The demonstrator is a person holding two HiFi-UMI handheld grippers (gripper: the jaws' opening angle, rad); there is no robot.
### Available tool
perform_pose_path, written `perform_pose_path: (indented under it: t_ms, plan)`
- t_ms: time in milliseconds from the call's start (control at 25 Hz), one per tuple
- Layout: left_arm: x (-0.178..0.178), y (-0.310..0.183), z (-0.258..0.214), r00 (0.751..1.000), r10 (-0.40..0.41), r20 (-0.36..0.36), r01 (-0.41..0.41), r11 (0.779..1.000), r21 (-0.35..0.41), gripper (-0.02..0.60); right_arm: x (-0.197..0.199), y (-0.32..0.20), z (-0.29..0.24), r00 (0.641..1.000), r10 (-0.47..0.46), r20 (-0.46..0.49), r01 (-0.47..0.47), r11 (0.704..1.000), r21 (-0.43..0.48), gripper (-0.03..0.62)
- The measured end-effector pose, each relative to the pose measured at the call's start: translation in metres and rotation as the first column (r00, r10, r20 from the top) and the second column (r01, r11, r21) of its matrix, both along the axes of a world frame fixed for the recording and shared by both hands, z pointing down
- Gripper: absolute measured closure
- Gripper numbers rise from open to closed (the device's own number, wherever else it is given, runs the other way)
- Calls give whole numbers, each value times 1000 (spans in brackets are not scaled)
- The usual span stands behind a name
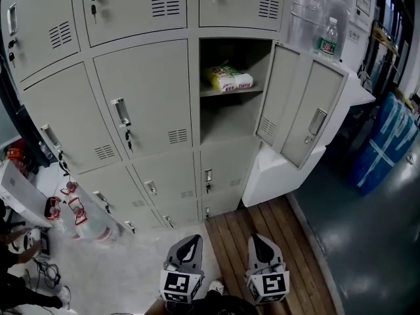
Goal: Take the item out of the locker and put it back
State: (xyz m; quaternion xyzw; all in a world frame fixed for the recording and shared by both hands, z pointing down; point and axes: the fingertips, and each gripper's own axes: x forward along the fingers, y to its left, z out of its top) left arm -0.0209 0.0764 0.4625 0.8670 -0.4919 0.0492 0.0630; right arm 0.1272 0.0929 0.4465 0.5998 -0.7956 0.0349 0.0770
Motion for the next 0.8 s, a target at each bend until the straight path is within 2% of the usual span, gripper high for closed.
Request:
perform_pose_path:
  t_ms: [360,480,800]
  plan:
    - [38,-37,8,1000,-5,-10,5,1000,-18,577,28,-37,6,999,-30,16,30,999,-20,589]
    - [39,-46,8,1000,-20,-9,20,1000,-14,577,27,-45,14,999,-45,30,46,997,-55,589]
    - [34,-93,3,1000,-30,-6,30,999,24,577,32,-84,13,1000,-30,4,31,999,-37,589]
